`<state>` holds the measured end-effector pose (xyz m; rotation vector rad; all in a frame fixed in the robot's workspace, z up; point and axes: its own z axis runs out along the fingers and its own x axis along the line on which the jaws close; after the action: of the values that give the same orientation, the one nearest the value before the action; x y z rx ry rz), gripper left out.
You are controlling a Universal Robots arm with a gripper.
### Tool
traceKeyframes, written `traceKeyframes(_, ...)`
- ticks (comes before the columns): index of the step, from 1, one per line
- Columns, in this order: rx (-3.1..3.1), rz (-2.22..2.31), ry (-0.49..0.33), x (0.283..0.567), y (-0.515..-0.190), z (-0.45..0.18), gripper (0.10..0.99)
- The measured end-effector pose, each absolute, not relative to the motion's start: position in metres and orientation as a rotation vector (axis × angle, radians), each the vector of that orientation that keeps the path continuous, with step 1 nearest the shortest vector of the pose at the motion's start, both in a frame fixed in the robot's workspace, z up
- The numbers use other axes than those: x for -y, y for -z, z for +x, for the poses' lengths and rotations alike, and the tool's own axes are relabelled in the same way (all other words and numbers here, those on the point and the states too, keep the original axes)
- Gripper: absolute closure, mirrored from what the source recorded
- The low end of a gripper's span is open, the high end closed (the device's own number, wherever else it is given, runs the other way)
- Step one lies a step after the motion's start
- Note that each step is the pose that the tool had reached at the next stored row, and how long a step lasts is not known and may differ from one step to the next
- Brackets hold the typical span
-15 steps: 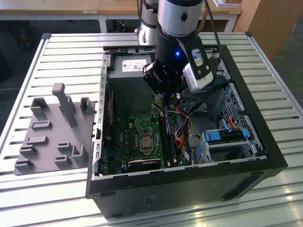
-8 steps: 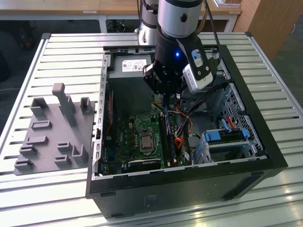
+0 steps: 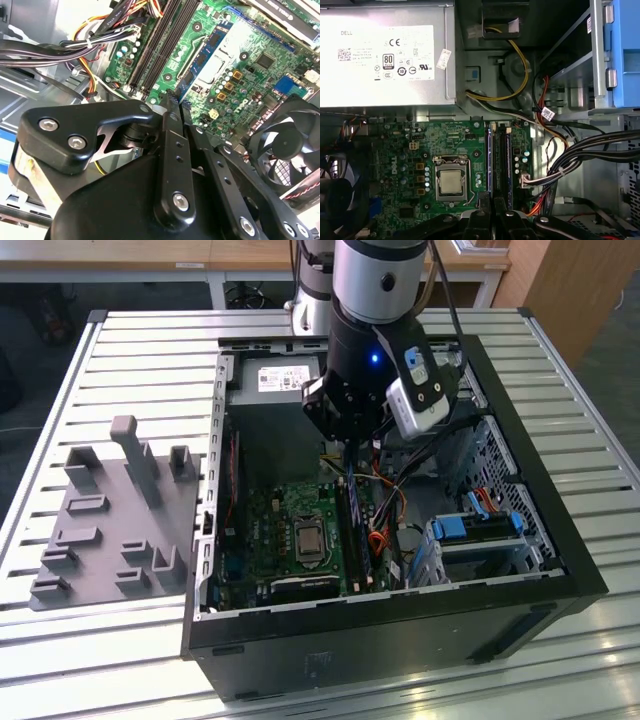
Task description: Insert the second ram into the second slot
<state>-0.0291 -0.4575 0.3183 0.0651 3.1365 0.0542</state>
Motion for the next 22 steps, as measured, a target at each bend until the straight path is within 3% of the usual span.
traceKeyframes(22,-3.137,0.051,-0.054,0.4575,-0.3122,-0.0291,0.949)
